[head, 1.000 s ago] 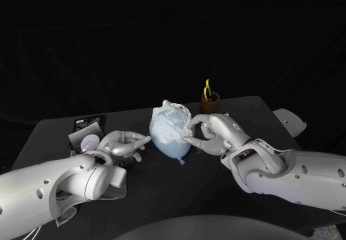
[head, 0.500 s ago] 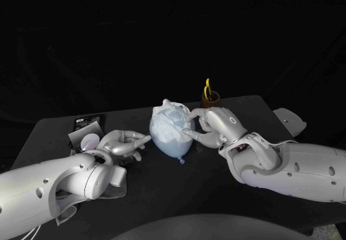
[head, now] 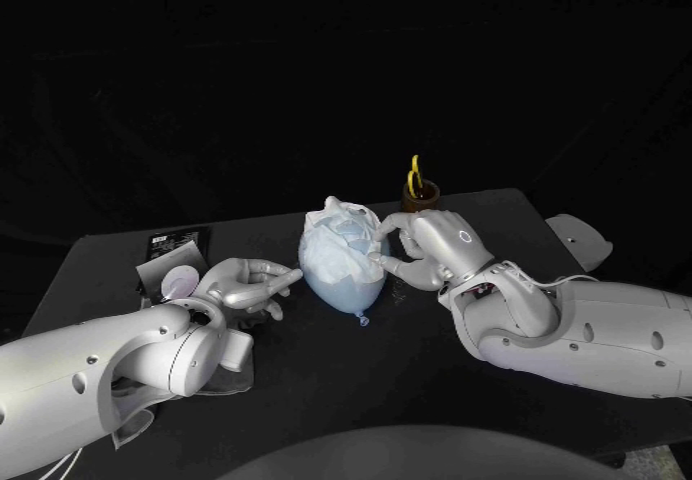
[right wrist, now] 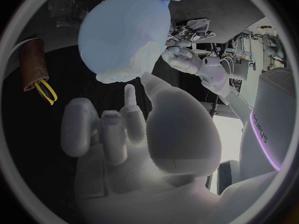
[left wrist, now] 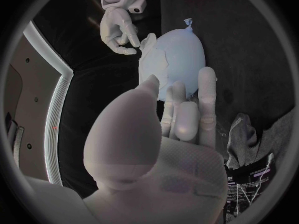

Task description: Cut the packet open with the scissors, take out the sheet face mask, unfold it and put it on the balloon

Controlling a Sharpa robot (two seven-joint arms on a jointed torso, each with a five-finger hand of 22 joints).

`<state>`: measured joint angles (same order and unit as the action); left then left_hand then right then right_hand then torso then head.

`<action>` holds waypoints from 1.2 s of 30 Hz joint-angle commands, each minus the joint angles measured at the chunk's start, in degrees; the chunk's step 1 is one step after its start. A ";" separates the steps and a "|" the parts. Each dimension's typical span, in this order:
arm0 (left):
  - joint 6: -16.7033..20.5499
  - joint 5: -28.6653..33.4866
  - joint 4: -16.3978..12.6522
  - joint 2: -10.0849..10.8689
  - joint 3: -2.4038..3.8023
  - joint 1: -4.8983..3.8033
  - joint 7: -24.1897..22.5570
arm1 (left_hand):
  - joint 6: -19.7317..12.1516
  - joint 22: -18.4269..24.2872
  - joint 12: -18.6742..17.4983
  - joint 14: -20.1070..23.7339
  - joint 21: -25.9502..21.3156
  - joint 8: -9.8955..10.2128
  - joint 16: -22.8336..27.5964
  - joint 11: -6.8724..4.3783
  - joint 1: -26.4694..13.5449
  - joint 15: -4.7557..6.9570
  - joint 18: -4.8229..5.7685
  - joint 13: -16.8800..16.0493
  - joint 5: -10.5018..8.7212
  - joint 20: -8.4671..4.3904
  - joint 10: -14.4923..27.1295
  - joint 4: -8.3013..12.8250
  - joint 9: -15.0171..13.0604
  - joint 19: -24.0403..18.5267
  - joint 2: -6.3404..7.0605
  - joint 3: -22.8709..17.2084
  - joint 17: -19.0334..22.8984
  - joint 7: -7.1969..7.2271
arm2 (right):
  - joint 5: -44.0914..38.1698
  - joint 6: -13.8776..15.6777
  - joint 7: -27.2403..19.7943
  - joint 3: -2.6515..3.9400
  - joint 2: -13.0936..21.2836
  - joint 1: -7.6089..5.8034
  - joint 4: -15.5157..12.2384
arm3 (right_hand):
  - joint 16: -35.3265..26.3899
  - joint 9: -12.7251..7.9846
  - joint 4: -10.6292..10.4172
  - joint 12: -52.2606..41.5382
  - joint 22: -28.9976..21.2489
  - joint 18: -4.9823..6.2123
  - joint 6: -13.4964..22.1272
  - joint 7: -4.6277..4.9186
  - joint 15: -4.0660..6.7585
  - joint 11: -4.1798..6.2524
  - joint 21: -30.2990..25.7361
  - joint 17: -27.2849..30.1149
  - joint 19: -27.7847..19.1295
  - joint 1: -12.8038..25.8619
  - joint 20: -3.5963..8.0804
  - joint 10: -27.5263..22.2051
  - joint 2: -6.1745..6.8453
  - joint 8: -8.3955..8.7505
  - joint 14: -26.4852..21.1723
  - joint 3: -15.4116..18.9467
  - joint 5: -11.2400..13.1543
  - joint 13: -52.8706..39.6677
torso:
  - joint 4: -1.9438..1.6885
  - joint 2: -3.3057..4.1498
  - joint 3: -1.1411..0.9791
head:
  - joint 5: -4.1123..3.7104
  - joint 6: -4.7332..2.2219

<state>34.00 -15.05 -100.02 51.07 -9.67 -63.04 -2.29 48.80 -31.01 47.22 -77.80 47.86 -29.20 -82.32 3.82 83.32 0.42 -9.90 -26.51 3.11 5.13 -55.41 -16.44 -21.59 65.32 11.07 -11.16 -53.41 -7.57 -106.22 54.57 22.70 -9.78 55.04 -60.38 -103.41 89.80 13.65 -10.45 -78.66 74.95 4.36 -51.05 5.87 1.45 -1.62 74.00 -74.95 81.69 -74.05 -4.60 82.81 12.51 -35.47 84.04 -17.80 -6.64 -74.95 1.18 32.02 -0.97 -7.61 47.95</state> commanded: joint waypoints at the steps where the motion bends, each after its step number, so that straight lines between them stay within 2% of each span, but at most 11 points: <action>1: -1.02 0.01 -0.12 -0.09 0.06 -0.01 -0.46 | 0.27 -0.09 0.31 -0.22 0.25 -0.37 -0.25 -0.37 0.04 0.01 -0.64 -0.05 -0.28 -0.30 0.09 -0.09 -0.06 0.07 -0.40 0.40 -0.11 -0.11 | -1.89 -1.84 1.85 0.04 -0.20 -0.02 0.02 | 0.20 -0.07 -0.51 -0.37 10.53 -0.95 -0.71 -0.06 0.46 0.13 0.43 -15.05 0.55 -0.53 0.06 0.56 0.16 0.23 5.96 0.12 0.03 -5.88 | 0.05 -0.01 -0.03 | 0.05 0.05; 10: -1.04 0.02 -0.13 -0.06 0.06 0.00 -0.45 | 0.26 -0.10 0.32 -0.30 0.28 -0.38 -0.31 -0.37 0.04 0.01 -0.64 -0.05 -0.28 -0.31 0.10 -0.08 -0.05 0.08 -0.41 0.41 -0.34 -0.11 | -1.89 -3.28 2.22 0.03 -0.61 -0.01 -0.06 | 0.20 -0.20 -1.30 -0.55 10.57 -0.98 -1.26 -0.22 0.59 0.27 0.53 -15.05 0.62 -0.31 0.20 0.73 0.45 0.35 5.96 0.57 -0.15 -6.05 | -0.02 0.04 -0.01 | 0.02 0.08; 14: -1.06 0.02 -0.11 -0.07 0.06 0.00 -0.46 | 0.26 -0.10 0.32 -0.30 0.28 -0.38 -0.31 -0.37 0.04 0.01 -0.64 -0.05 -0.28 -0.31 0.10 -0.08 -0.05 0.08 -0.41 0.41 -0.34 -0.11 | -1.76 -4.22 2.37 0.02 -0.82 0.07 -0.10 | 0.20 -0.40 -2.51 -0.48 10.56 -0.98 -1.60 -0.31 0.70 0.36 0.50 -15.05 0.62 -0.03 0.33 0.75 0.88 0.66 5.96 1.52 -0.96 -6.04 | 0.03 0.01 -0.01 | 0.04 0.20; 25: -1.10 0.09 -0.10 -0.02 0.06 0.00 -0.48 | 0.25 -0.13 0.34 -0.42 0.33 -0.41 -0.40 -0.37 0.05 0.01 -0.64 -0.04 -0.28 -0.32 0.13 -0.09 -0.04 0.11 -0.44 0.44 -0.64 -0.11 | -1.66 -5.19 3.02 0.01 -1.10 0.15 0.22 | 0.20 -0.52 -3.41 -0.48 10.56 -0.99 -1.72 -0.32 0.71 0.36 0.49 -15.05 0.62 0.05 0.37 0.79 0.91 0.86 5.96 2.28 -1.33 -6.08 | 0.04 0.02 -0.03 | 0.15 0.14; 28: -1.12 0.10 -0.11 -0.01 0.06 0.00 -0.48 | 0.23 -0.16 0.36 -0.49 0.37 -0.44 -0.45 -0.37 0.05 0.02 -0.64 -0.03 -0.28 -0.32 0.14 -0.09 -0.03 0.13 -0.46 0.46 -0.80 -0.11 | -1.73 -5.05 3.44 0.01 -1.06 0.16 0.32 | 0.20 -0.54 -3.51 -0.52 10.58 -1.00 -1.81 -0.37 0.73 0.41 0.56 -15.05 0.66 -0.21 0.38 0.82 0.76 0.87 5.96 2.29 -1.45 -6.13 | 0.04 0.02 -0.02 | 0.15 0.12; 36: -1.24 0.19 -0.09 0.08 0.06 0.01 -0.49 | 0.23 -0.16 0.36 -0.49 0.37 -0.44 -0.45 -0.37 0.05 0.02 -0.64 -0.03 -0.28 -0.32 0.14 -0.09 -0.03 0.13 -0.46 0.46 -0.80 -0.11 | -1.93 -4.17 4.20 0.01 -0.95 0.17 0.30 | 0.20 -0.72 -4.61 -0.99 10.80 -1.14 -2.86 -0.91 1.15 0.91 1.30 -15.05 1.10 -2.89 0.71 1.25 -0.97 1.02 5.96 0.03 -0.22 -6.60 | 0.02 0.01 -0.06 | 0.12 0.18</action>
<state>33.72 -15.00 -99.99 51.19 -9.66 -63.02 -2.29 48.79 -31.09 47.21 -77.80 47.88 -29.41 -82.53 3.82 83.32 0.40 -9.70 -26.48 3.11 5.13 -55.41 -16.60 -21.54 65.31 11.07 -11.00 -54.16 -7.57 -106.99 50.42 25.90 -9.80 54.10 -60.24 -103.03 89.79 13.01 -15.09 -79.48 74.95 4.33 -53.66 4.94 2.29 -0.78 75.08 -74.95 82.37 -76.48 -3.90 83.65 11.43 -34.69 84.03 -17.44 -6.99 -74.95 1.20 32.03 -1.02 -7.45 48.09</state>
